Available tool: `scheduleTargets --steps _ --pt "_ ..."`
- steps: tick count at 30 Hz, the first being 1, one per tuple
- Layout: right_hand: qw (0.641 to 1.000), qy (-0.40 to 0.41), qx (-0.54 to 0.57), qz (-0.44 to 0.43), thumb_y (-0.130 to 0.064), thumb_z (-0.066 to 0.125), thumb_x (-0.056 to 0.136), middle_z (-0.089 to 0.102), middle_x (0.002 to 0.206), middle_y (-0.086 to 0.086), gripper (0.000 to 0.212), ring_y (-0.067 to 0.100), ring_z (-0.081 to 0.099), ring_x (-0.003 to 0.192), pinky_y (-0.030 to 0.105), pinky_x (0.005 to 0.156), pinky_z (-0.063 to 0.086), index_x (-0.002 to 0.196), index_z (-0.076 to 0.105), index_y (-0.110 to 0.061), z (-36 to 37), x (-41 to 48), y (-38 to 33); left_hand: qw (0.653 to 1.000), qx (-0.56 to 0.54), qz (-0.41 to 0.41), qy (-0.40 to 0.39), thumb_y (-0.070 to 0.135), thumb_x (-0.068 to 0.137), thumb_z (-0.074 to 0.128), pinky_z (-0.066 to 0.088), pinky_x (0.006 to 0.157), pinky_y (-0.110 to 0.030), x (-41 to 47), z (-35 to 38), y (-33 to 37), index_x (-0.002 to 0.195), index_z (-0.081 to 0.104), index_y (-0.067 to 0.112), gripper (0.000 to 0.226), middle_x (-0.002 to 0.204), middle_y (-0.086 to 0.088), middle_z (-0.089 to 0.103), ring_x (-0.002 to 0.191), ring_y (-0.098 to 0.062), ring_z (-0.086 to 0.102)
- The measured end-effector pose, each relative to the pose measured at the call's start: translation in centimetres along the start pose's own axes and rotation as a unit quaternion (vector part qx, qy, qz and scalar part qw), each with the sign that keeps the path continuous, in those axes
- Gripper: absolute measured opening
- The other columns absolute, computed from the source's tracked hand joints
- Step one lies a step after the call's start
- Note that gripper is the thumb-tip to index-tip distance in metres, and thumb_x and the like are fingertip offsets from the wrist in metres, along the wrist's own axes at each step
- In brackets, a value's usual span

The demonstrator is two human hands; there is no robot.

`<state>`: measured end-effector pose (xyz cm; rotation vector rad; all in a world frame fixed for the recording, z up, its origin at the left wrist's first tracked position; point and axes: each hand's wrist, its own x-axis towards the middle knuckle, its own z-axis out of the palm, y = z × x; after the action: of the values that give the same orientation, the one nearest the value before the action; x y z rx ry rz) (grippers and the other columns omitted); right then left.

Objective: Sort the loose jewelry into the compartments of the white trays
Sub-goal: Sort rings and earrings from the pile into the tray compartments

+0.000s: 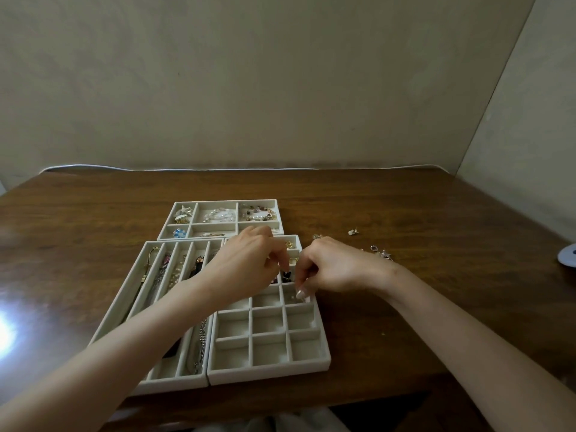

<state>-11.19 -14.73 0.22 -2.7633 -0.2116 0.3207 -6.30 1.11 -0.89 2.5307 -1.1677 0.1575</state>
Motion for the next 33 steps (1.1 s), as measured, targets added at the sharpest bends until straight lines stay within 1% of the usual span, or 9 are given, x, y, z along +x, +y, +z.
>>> scheduleTargets --steps 5,10,13,17,20,25,28,30,33 --pt "0.991 0.068 -0.117 -0.007 -0.029 0.072 0.081 0.067 0.093 -0.005 0.013 0.009 0.057 0.088 0.024 0.073 0.041 0.089 0.072 -0.019 0.4 -0.1 -0.4 1.000 -0.008 -0.001 0.016 0.008 0.085 0.051 0.035 0.070 -0.022 0.1 0.0 -0.1 0.090 0.068 0.025 0.025 0.091 0.004 0.053 0.084 -0.008 0.040" --pt "0.977 0.126 -0.169 -0.021 -0.030 0.071 0.082 0.066 0.089 -0.001 0.012 0.018 0.061 0.091 0.029 0.076 0.045 0.086 0.070 -0.018 0.7 -0.3 -0.8 1.000 -0.004 0.004 0.009 0.009 0.086 0.049 0.035 0.070 -0.022 0.4 0.1 -0.2 0.089 0.068 0.024 0.025 0.090 0.005 0.052 0.087 -0.009 0.043" --pt "0.983 0.129 -0.127 -0.015 -0.029 0.071 0.082 0.060 0.082 -0.008 0.011 0.010 0.057 0.082 0.026 0.070 0.040 0.082 0.068 -0.019 0.1 -0.6 -0.3 1.000 -0.009 0.008 0.013 0.010 0.085 0.048 0.033 0.070 -0.023 0.7 0.1 -0.1 0.088 0.069 0.023 0.024 0.086 0.008 0.047 0.086 -0.008 0.040" --pt "0.995 0.102 0.011 0.017 -0.028 0.072 0.081 0.065 0.085 -0.009 0.010 0.005 0.059 0.081 0.025 0.074 0.049 0.082 0.069 -0.018 -1.1 -0.9 2.2 0.999 -0.033 0.001 0.025 0.005 0.083 0.047 0.035 0.067 -0.022 1.5 0.5 0.0 0.083 0.068 0.022 0.027 0.084 0.010 0.051 0.083 -0.007 0.043" --pt "0.987 0.120 0.101 0.047 -0.027 0.070 0.082 0.065 0.081 -0.008 0.007 0.003 0.060 0.078 0.017 0.067 0.042 0.079 0.068 -0.021 -1.8 -1.1 5.6 0.997 -0.068 -0.009 0.033 0.004 0.083 0.050 0.034 0.062 -0.012 2.2 1.3 0.0 0.082 0.068 0.019 0.023 0.085 0.010 0.056 0.078 -0.006 0.046" --pt "0.966 0.174 0.164 0.093 -0.024 0.068 0.084 0.064 0.085 -0.012 0.005 -0.001 0.057 0.084 0.028 0.082 0.042 0.079 0.069 -0.023 -2.1 -1.6 11.0 0.992 -0.118 -0.041 -0.014 0.005 0.087 0.048 0.049 0.066 -0.027 3.8 2.7 0.3 0.095 0.063 0.017 0.020 0.087 0.003 0.060 0.076 -0.014 0.057" --pt "0.950 0.214 0.203 0.104 -0.022 0.068 0.085 0.066 0.084 -0.005 0.006 0.005 0.058 0.082 0.030 0.081 0.043 0.084 0.071 -0.017 -2.0 -2.0 12.8 0.992 -0.112 -0.048 -0.019 0.006 0.089 0.046 0.040 0.059 -0.017 5.0 3.5 0.7 0.101 0.059 0.015 0.020 0.088 0.006 0.055 0.071 -0.007 0.051" --pt "0.941 0.230 0.227 0.100 -0.020 0.069 0.084 0.068 0.085 -0.002 0.004 0.011 0.061 0.082 0.026 0.075 0.044 0.084 0.070 -0.017 -1.9 -2.0 13.3 0.994 -0.094 -0.049 -0.003 0.008 0.088 0.047 0.044 0.068 -0.022 6.1 4.2 0.9 0.102 0.060 0.015 0.020 0.098 0.001 0.058 0.083 -0.011 0.053" --pt "0.948 0.209 0.229 0.074 -0.019 0.071 0.082 0.067 0.092 -0.005 0.006 0.011 0.061 0.089 0.027 0.078 0.047 0.086 0.070 -0.023 -1.2 -1.4 13.7 0.996 -0.064 -0.067 0.001 0.014 0.088 0.050 0.046 0.087 -0.035 7.7 5.1 1.1 0.104 0.059 0.017 0.019 0.107 -0.002 0.057 0.099 -0.019 0.052"
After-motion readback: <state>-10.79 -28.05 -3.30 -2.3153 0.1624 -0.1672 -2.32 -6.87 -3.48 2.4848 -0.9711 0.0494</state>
